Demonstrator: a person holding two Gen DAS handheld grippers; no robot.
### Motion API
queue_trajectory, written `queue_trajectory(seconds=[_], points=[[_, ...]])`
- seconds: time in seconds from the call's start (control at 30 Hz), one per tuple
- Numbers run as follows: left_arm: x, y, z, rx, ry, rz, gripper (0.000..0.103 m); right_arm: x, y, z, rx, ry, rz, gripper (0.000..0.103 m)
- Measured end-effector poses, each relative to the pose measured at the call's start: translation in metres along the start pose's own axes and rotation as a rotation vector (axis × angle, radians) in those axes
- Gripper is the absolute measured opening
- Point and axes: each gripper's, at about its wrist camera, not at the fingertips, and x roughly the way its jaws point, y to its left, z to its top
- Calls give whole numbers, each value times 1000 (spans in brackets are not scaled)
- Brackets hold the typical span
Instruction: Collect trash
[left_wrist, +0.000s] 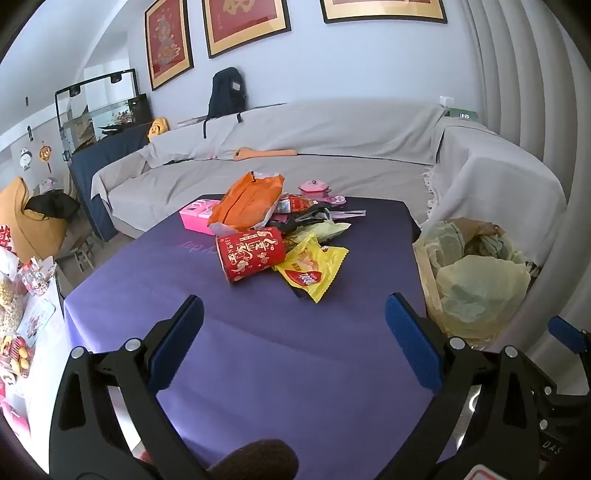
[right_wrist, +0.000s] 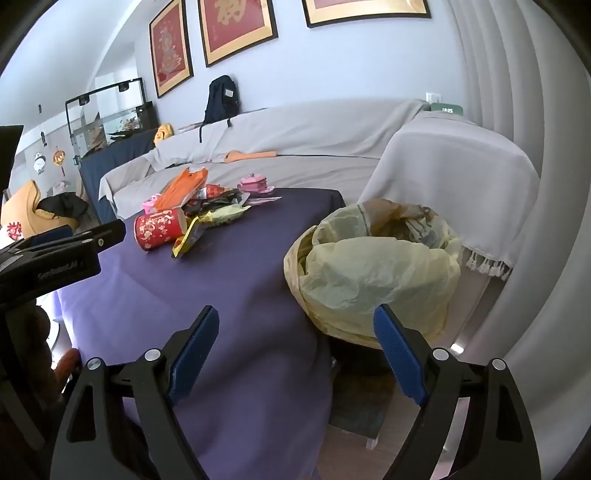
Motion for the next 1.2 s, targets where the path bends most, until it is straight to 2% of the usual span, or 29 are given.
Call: queue_trajectory(seconds=[1.2], points=[[0, 0, 0, 1, 0, 0, 94, 0, 0, 0, 2, -1, -2, 82]])
